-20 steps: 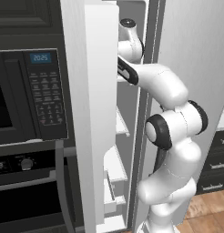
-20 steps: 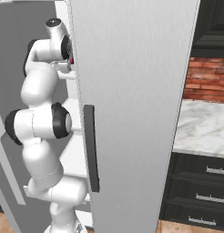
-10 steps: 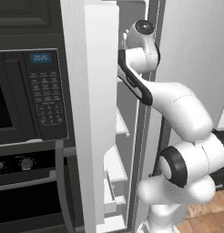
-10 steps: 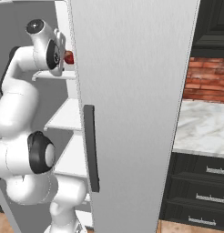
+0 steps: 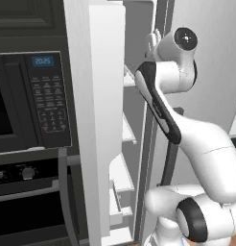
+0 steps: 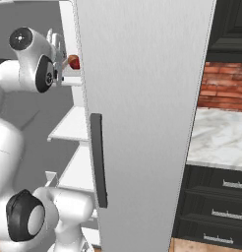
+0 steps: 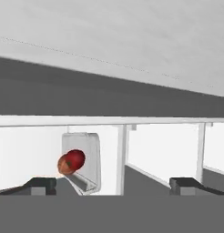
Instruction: Take the tomato and onion out of the freezer and place them in the tupperware container on the counter. Then put the tupperware containing the vegetables back in the freezer.
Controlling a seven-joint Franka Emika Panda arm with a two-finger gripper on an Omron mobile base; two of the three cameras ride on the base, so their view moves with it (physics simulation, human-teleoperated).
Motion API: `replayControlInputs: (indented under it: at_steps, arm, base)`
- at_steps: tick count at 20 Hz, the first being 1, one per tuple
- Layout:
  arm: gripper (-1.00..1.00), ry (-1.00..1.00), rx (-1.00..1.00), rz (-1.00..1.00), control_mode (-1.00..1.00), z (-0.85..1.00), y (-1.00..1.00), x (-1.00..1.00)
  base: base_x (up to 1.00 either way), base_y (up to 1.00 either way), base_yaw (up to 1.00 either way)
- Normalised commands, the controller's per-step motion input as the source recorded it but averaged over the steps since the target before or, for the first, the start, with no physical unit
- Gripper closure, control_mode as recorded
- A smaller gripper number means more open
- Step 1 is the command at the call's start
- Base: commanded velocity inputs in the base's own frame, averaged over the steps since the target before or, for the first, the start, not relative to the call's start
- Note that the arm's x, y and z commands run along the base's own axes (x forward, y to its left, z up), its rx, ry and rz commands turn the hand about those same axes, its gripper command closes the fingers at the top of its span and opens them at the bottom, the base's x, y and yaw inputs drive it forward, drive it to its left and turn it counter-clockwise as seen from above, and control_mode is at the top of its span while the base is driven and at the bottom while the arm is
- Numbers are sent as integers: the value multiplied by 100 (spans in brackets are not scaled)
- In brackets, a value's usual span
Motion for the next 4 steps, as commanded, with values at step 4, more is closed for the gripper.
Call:
replayControlInputs:
  at_steps: [4]
  arm:
    - [-100,0,0,0,-100,18,-17,-100]
  base:
    - [0,0,0]
